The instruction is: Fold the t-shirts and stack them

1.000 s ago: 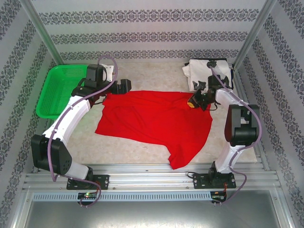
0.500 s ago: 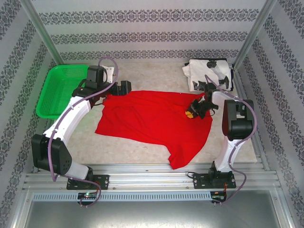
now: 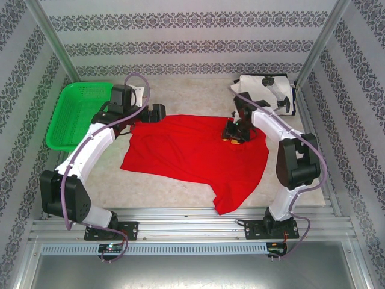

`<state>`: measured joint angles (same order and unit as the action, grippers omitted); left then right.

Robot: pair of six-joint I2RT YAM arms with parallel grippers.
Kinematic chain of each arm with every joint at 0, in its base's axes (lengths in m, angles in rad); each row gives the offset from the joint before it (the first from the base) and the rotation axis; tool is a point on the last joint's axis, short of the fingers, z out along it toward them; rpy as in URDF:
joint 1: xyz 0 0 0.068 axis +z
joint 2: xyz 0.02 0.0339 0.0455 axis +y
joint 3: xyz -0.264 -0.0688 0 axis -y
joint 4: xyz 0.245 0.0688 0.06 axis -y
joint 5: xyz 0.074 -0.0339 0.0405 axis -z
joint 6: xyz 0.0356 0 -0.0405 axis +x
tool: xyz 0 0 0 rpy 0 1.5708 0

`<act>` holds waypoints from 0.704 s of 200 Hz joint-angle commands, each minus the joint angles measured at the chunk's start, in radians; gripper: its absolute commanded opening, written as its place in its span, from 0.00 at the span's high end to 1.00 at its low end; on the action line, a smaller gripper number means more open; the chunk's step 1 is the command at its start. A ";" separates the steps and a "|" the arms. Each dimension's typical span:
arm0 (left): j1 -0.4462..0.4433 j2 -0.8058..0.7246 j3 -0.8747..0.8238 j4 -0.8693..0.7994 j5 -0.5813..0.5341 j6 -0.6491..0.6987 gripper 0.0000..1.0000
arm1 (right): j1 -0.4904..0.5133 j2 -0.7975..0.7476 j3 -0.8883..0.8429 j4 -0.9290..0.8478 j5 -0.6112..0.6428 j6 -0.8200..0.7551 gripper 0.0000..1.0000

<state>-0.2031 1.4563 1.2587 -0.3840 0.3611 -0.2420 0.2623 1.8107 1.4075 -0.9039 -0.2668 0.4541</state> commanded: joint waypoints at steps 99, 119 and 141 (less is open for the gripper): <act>-0.010 -0.111 -0.018 0.000 -0.058 0.040 0.00 | 0.183 0.197 0.129 -0.176 0.490 -0.272 0.60; -0.010 -0.113 -0.022 0.005 -0.064 0.039 0.00 | 0.178 0.219 0.134 -0.166 0.508 -0.284 0.61; -0.010 -0.112 -0.021 0.006 -0.064 0.037 0.00 | 0.173 0.246 0.155 -0.161 0.509 -0.301 0.61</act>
<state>-0.2031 1.3632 1.2465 -0.3843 0.3122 -0.2264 0.4347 2.0178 1.5269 -1.0557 0.1947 0.1898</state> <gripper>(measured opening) 0.999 0.392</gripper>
